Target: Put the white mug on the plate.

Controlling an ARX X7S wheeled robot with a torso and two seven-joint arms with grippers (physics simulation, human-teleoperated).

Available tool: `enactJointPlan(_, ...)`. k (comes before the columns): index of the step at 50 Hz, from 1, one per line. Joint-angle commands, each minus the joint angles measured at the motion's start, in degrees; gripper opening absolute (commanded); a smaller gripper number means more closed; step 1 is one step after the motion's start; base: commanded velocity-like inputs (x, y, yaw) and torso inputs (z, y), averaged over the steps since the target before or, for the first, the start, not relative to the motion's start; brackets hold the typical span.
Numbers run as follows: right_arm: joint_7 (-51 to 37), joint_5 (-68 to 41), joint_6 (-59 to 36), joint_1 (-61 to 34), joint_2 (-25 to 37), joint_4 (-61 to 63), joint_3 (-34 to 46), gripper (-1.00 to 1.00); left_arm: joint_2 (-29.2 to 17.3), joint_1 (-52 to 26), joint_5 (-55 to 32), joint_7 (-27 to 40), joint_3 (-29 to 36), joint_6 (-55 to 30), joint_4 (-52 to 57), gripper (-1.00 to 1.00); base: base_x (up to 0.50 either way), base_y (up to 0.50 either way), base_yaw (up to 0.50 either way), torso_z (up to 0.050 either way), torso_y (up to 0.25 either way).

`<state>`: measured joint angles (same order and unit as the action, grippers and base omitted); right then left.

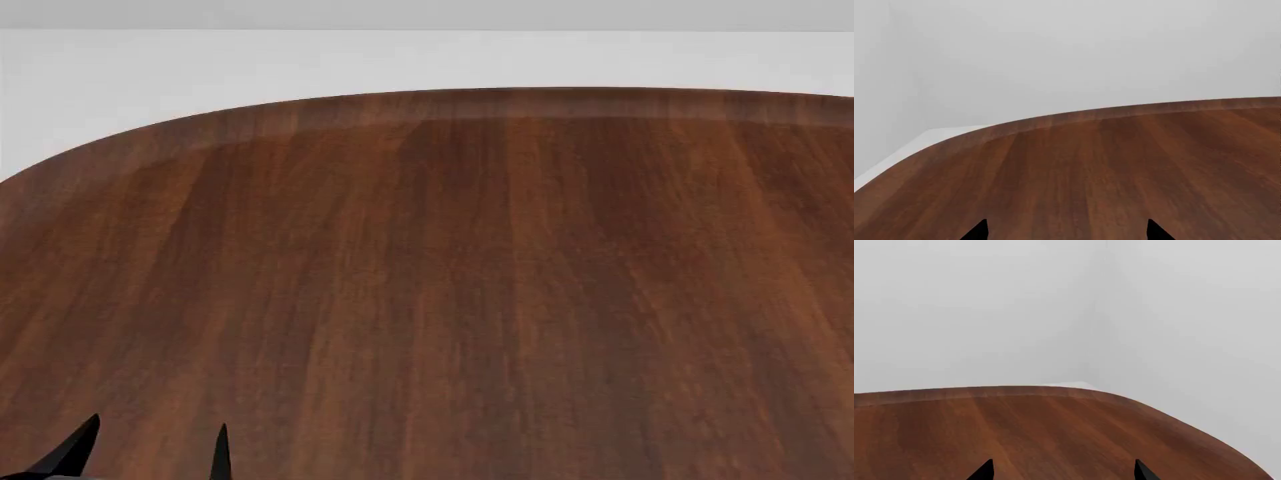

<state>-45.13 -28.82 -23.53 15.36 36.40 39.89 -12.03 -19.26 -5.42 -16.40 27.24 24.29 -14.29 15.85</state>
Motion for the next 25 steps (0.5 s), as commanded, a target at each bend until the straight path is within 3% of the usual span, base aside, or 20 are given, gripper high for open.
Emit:
enactJointPlan(1, -0.31, -0.82, -2.35, -1.08, 2.10, 2.68, -0.57, 1.00, -0.67, -0.47, -0.09, 0.19, 0.13, -0.91, 2.04, 1.00, 0.00, 0.00, 0.00, 0.000, 0.000)
enactJointPlan(25, -0.47, -2.01, -4.76, -2.61, 4.88, 5.57, -1.99, 1.00, -4.85, -5.20, 0.44, 2.25, -0.28, -10.69, 15.86, 1.00, 0.00, 0.00, 0.00, 0.000, 0.000)
